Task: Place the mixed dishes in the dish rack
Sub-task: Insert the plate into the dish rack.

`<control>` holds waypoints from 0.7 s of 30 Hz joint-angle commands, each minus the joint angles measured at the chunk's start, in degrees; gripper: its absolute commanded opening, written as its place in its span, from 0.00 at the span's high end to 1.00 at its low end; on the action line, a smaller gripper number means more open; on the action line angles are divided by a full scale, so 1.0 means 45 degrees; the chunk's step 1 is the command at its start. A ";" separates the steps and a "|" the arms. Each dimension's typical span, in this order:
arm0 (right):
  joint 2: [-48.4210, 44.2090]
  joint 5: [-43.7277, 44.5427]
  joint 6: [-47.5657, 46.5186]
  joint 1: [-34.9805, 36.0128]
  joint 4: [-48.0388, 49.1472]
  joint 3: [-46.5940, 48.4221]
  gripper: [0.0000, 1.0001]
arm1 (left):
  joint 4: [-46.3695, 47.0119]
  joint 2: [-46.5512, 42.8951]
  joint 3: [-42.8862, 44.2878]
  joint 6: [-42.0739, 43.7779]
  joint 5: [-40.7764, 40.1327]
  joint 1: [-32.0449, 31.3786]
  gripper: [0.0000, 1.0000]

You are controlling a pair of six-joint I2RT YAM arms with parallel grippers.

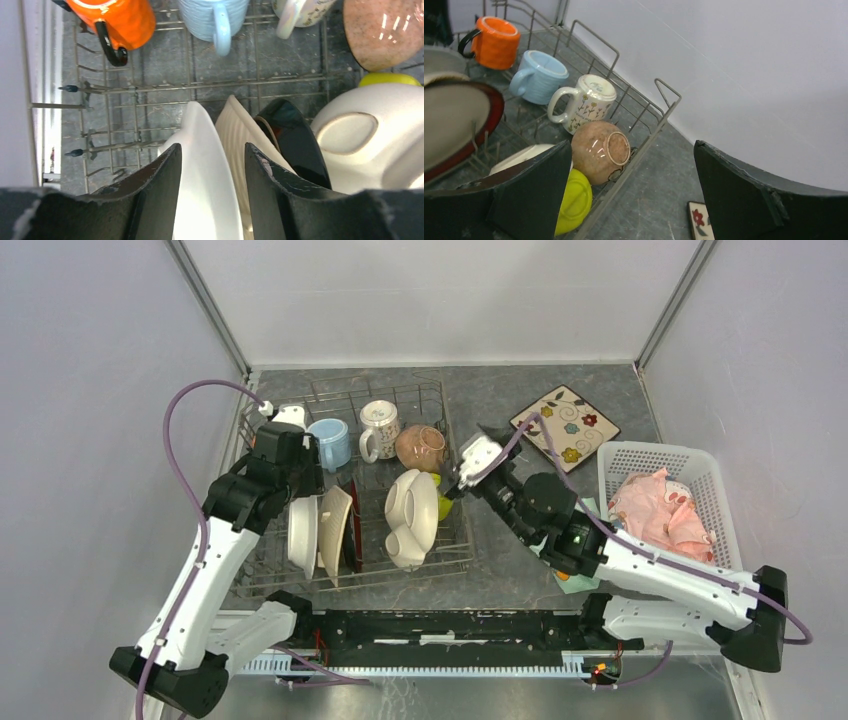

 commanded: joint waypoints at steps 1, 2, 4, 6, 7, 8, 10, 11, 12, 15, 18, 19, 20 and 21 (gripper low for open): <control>-0.0050 0.0299 0.3176 -0.1458 -0.1710 0.1213 0.02 | -0.0151 0.0117 0.0545 -0.0477 0.1005 0.0116 0.43; -0.0078 -0.0185 0.3562 -0.1996 -0.1788 0.1237 0.02 | -0.0237 0.0165 0.0467 -0.0461 0.1018 0.0115 0.42; -0.0002 -0.0720 0.4104 -0.2856 -0.1925 0.1193 0.02 | -0.0375 0.0212 0.0185 -0.0471 0.0968 0.0139 0.43; 0.0147 -0.0959 0.4512 -0.3486 -0.2158 0.1213 0.04 | -0.0468 0.0182 -0.0131 -0.0574 0.0978 0.0151 0.47; 0.0202 -0.1126 0.4720 -0.3771 -0.2246 0.1203 0.04 | -0.0499 0.0126 -0.0264 -0.0627 0.0954 0.0154 0.48; 0.0265 -0.1282 0.4868 -0.4040 -0.2274 0.1155 0.05 | -0.0517 0.0061 -0.0381 -0.0673 0.0919 0.0154 0.50; 0.0443 -0.1527 0.5119 -0.4443 -0.2370 0.1072 0.05 | -0.0486 -0.0118 -0.0567 -0.0755 0.0824 0.0154 0.53; 0.0538 -0.1529 0.5255 -0.4584 -0.2433 0.1066 0.05 | -0.0469 -0.0153 -0.0602 -0.0750 0.0781 0.0154 0.55; 0.0623 -0.1537 0.5344 -0.4770 -0.2515 0.1062 0.05 | -0.0472 -0.0181 -0.0621 -0.0739 0.0714 0.0154 0.58; 0.0867 -0.1724 0.5559 -0.5391 -0.2692 0.0984 0.05 | -0.0493 -0.0250 -0.0664 -0.0621 0.0602 0.0154 0.63; 0.1189 -0.2027 0.5878 -0.6117 -0.2868 0.0964 0.06 | -0.0504 -0.0323 -0.0560 -0.0600 0.0552 0.0157 0.63; 0.1278 -0.2118 0.5812 -0.6338 -0.2900 0.0964 0.06 | -0.0474 -0.0354 -0.0450 -0.0611 0.0566 0.0155 0.60; 0.1392 -0.2205 0.5689 -0.6591 -0.2900 0.0927 0.06 | -0.0399 -0.0375 -0.0324 -0.0602 0.0673 0.0164 0.55; 0.1492 -0.2231 0.5404 -0.6831 -0.2900 0.0877 0.05 | -0.0314 -0.0417 -0.0198 -0.0579 0.0835 0.0156 0.49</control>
